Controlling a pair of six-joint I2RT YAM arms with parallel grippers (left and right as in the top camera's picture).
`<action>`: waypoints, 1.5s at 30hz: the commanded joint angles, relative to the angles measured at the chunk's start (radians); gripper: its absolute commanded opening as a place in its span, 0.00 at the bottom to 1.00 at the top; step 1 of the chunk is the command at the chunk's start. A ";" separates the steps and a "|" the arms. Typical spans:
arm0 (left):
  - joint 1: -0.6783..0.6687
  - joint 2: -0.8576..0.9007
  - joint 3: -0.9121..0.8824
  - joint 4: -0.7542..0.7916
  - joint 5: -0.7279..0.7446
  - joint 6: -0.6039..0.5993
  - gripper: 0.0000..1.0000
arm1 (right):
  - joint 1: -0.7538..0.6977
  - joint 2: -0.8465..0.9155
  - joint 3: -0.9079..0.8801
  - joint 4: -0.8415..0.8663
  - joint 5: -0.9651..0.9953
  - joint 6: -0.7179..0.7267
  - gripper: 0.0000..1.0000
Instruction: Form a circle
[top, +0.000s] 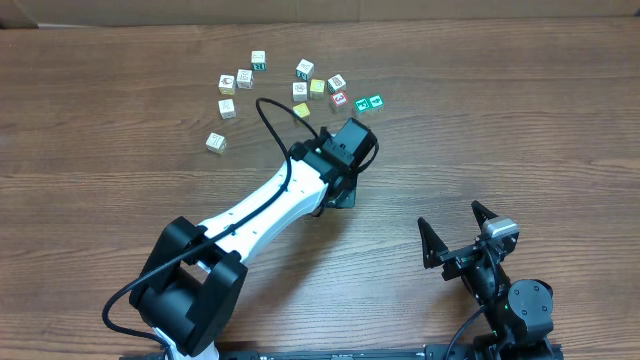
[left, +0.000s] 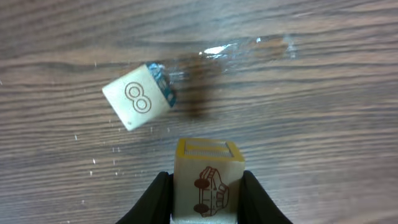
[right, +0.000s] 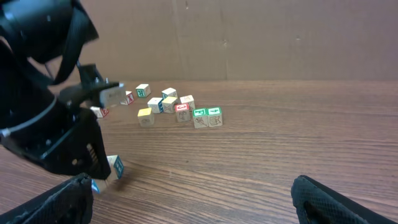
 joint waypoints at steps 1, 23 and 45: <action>-0.003 0.011 -0.043 0.033 -0.016 -0.039 0.22 | -0.008 -0.012 -0.003 0.006 -0.002 0.004 1.00; 0.001 0.093 -0.064 0.105 -0.039 -0.069 0.19 | -0.008 -0.012 -0.003 0.006 -0.002 0.004 1.00; 0.007 0.093 -0.064 0.128 -0.066 -0.068 0.33 | -0.008 -0.012 -0.003 0.006 -0.002 0.004 1.00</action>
